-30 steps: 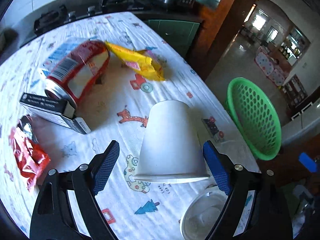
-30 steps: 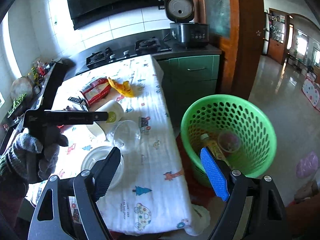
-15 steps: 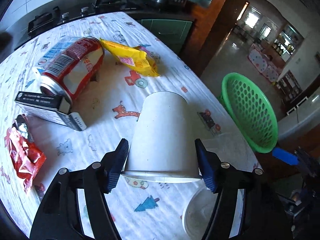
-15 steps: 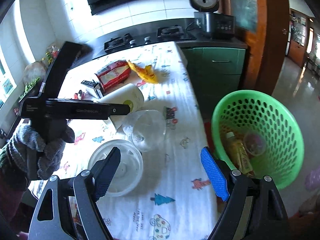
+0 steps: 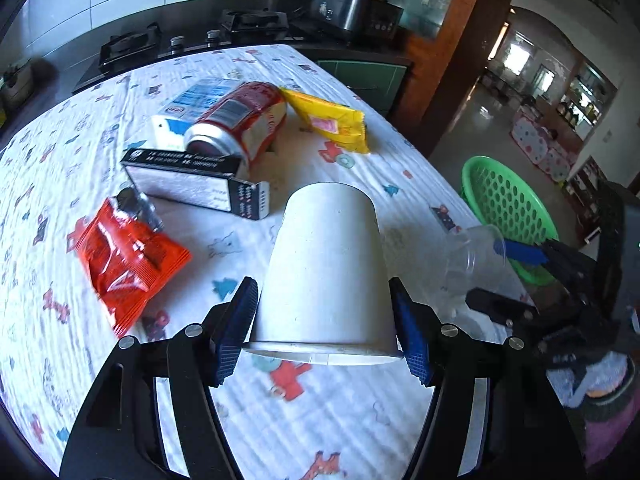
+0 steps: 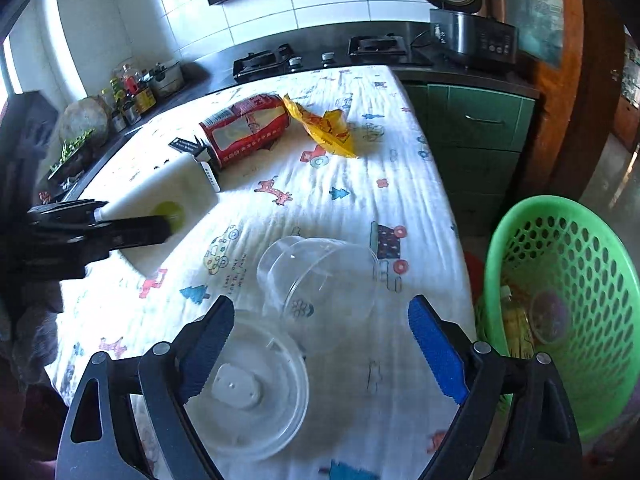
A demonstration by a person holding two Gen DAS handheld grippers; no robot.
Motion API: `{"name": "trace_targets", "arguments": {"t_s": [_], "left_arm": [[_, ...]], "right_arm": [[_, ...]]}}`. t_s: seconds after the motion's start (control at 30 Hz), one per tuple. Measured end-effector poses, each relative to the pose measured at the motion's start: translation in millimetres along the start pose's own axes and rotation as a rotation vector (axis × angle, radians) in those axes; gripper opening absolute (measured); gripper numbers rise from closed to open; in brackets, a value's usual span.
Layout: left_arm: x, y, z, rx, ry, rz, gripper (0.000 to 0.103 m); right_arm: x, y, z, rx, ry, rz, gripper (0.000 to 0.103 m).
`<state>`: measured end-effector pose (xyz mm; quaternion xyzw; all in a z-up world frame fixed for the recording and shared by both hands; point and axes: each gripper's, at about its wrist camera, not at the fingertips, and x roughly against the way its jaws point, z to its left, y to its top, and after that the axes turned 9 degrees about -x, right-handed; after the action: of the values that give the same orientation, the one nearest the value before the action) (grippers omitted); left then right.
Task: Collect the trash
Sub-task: 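Grasp the white paper cup with the left tool while the right tool reaches the clear plastic cup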
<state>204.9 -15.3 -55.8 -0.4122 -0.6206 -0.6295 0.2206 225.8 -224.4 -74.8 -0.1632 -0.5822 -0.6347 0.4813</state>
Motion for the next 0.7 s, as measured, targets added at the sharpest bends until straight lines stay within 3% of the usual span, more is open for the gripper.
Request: {"name": "trace_targets", "arguments": {"t_s": [0.33,0.53,0.7], "left_arm": [[8,-15,6,0.000,0.011,-0.009,0.065],[6,-17,8,0.000,0.010,-0.006,0.065],[7,-18,6,-0.007,0.013,-0.008,0.065]], "right_arm": [[-24,12,-11,-0.005,0.052,0.041,0.087],[-27,11,-4,0.024,0.020,0.040,0.068],[-22,7,0,0.036,-0.009,0.018,0.066]]}}
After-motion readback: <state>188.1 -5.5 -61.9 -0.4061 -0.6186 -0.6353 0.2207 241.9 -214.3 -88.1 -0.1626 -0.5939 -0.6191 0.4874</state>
